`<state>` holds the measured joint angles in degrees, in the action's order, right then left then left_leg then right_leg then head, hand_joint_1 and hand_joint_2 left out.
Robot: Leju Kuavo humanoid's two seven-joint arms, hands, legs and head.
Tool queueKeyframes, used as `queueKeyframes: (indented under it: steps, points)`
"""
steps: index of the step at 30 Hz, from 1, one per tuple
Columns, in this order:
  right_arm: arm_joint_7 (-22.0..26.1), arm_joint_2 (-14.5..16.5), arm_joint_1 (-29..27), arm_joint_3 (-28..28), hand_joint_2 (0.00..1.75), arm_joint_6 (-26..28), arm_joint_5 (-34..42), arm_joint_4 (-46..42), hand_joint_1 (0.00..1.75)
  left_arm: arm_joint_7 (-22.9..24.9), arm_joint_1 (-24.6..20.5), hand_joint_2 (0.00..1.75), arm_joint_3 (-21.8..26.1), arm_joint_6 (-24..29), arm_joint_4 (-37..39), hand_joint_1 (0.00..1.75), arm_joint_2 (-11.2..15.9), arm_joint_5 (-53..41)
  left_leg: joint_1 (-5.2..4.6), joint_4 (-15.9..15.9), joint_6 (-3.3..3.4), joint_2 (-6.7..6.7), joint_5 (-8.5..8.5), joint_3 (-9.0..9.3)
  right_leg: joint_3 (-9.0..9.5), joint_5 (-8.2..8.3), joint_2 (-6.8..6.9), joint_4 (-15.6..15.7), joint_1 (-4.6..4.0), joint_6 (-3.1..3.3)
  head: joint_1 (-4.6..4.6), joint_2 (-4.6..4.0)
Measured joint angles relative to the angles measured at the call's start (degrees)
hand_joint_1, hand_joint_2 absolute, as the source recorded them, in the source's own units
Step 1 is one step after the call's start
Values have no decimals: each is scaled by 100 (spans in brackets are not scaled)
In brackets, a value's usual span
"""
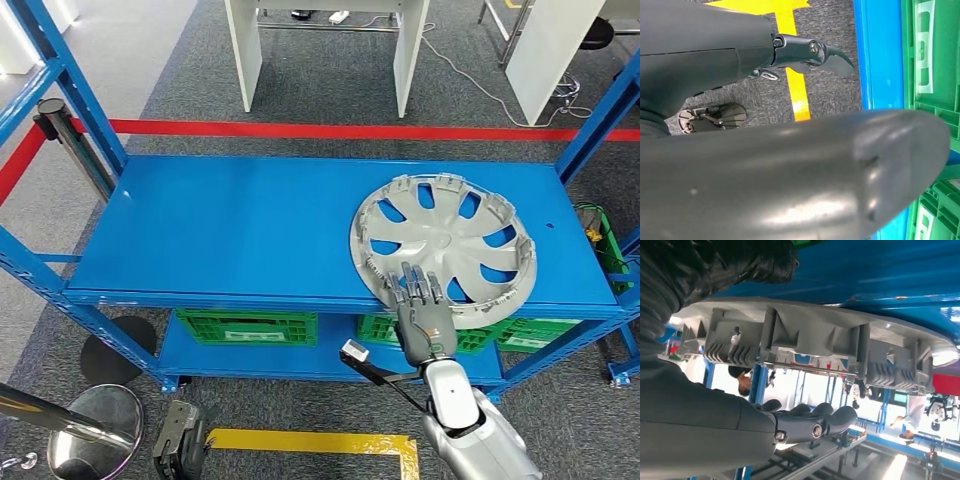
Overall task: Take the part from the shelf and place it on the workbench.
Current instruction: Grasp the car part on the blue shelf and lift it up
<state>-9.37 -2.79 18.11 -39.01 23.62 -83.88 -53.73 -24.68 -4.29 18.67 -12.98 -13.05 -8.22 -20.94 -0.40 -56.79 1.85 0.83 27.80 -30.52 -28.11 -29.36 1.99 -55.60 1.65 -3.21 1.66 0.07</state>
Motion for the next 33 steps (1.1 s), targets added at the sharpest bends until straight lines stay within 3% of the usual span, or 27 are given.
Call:
queueKeyframes:
  steps: [9,33]
  points:
    - [-676,41,320,-205,175,40,-460,479,0,29,-22,0,-45,-1,0,0,-3,33,0,0,0,0,0,0,1,0,0,-1,0,0,0,0]
    - [-1395,259,737,44,175,-198,-464,1475,0,130,-42,0,-156,24,0,0,-4,124,0,-1,-1,0,-1,3,3,1,0,-1,0,0,1,0]
